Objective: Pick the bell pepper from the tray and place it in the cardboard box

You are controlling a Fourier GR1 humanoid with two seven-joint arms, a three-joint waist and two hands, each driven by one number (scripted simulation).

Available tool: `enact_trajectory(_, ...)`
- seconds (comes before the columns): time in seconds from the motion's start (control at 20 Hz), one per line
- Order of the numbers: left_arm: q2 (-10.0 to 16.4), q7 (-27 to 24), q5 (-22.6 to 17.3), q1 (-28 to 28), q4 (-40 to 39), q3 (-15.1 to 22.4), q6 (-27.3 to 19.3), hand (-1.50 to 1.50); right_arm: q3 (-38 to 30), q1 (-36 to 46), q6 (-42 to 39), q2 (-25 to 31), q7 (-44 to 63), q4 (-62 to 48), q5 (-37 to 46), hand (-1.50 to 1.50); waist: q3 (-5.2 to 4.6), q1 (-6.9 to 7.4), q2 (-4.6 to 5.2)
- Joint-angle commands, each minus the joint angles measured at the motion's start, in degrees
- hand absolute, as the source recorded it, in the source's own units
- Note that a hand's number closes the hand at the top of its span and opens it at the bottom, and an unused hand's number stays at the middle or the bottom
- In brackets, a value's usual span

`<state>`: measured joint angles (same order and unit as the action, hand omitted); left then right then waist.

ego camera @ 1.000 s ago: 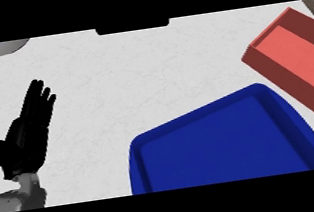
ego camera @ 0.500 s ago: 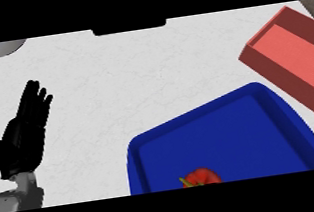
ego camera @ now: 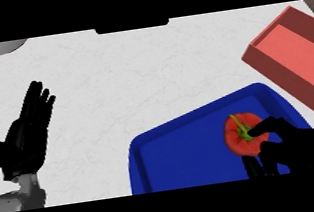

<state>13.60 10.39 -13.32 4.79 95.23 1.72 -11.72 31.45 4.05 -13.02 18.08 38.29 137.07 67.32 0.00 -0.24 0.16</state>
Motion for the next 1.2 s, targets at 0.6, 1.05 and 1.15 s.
enact_trajectory(0.6, 0.8, -2.6, -1.5, -1.0, -2.6, -3.1, 4.2, 0.00, -44.8, 13.7, -5.3, 7.6, -22.7, -22.2, -25.9, 1.50, 0.00, 0.66, -0.01)
enact_trajectory(1.05, -0.7, 3.4, 1.1, 2.7, 1.9, -0.5, 1.2, 0.00, -42.4, 16.6, -2.0, 17.5, -38.5, -47.6, -17.2, 1.50, 0.06, 1.76, 0.26)
enact_trajectory(1.15, -0.6, -1.1, 0.1, 1.0, -1.4, -2.3, 2.9, 0.00, -38.9, 13.7, -5.3, 20.2, -37.0, -49.6, -12.5, 1.50, -0.05, 1.94, 0.62)
